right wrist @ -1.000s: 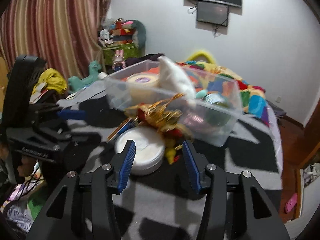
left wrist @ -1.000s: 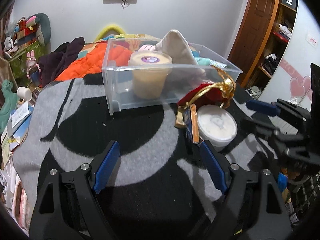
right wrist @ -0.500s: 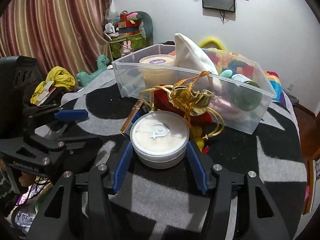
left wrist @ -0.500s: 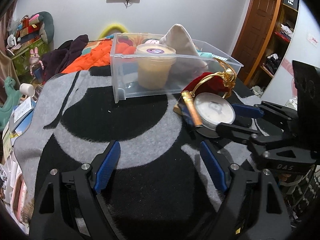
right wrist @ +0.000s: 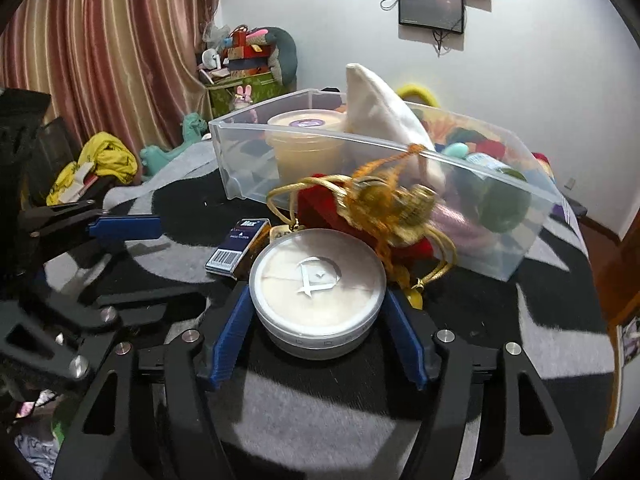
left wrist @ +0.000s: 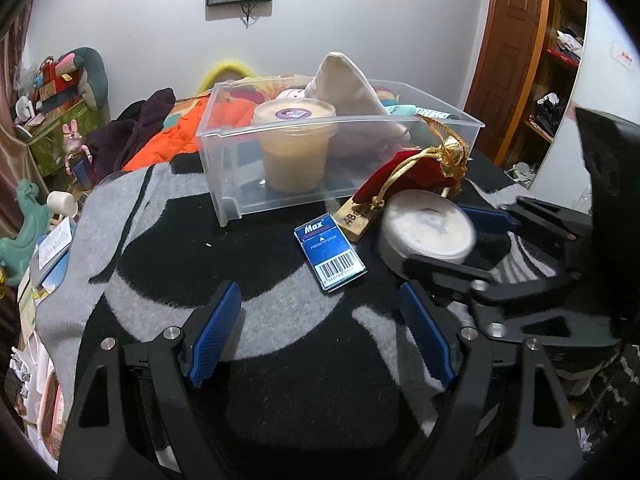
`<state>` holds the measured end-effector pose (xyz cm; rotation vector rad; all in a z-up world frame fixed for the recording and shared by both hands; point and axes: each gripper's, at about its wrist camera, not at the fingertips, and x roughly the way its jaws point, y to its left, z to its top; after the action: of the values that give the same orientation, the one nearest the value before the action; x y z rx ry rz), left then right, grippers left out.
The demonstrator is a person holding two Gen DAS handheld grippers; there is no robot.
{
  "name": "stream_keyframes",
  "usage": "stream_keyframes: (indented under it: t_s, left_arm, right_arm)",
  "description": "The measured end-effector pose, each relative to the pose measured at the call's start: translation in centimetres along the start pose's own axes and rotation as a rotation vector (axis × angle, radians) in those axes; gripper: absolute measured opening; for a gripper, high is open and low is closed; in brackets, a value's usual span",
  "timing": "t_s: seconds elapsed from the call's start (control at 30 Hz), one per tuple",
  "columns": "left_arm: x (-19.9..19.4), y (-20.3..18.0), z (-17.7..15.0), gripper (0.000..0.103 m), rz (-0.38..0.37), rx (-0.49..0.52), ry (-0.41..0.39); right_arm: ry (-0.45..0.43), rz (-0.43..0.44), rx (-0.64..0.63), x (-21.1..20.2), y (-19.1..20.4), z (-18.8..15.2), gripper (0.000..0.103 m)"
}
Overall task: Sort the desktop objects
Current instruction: 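Grasp the blue Max card with the left tool while the right lifts the white jar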
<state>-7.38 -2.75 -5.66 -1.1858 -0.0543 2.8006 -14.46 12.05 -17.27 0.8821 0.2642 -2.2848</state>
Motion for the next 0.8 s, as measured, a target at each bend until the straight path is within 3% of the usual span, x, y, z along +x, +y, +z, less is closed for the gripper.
stream_keyframes:
  t_s: [0.23, 0.37, 0.47, 0.6, 0.8]
  left_arm:
    - [1.5, -0.4, 0.8, 0.071, 0.012, 0.003, 0.027]
    - [2.6, -0.6, 1.4, 0.071, -0.005, -0.007, 0.047]
    - [3.6, -0.8, 1.8, 0.067, 0.008, -0.011, 0.062]
    - [3.9, -0.8, 2.1, 0.056, 0.02, -0.022, 0.063]
    - [3.9, -0.2, 1.7, 0.048, 0.011, -0.052, 0.068]
  right_arm:
    - [-0.02, 0.014, 0.086, -2.5, -2.5, -1.5, 0.062]
    - [-0.031, 0.01, 0.132, -3.4, -3.6, -2.3, 0.062]
    - [-0.05, -0.035, 0.156, -4.1, -4.3, -2.8, 0.062]
    - [-0.057, -0.057, 0.203, -4.5, -5.5, -3.2, 0.062]
    - [-0.062, -0.054, 0.239, -4.6, -6.2, -3.2, 0.062]
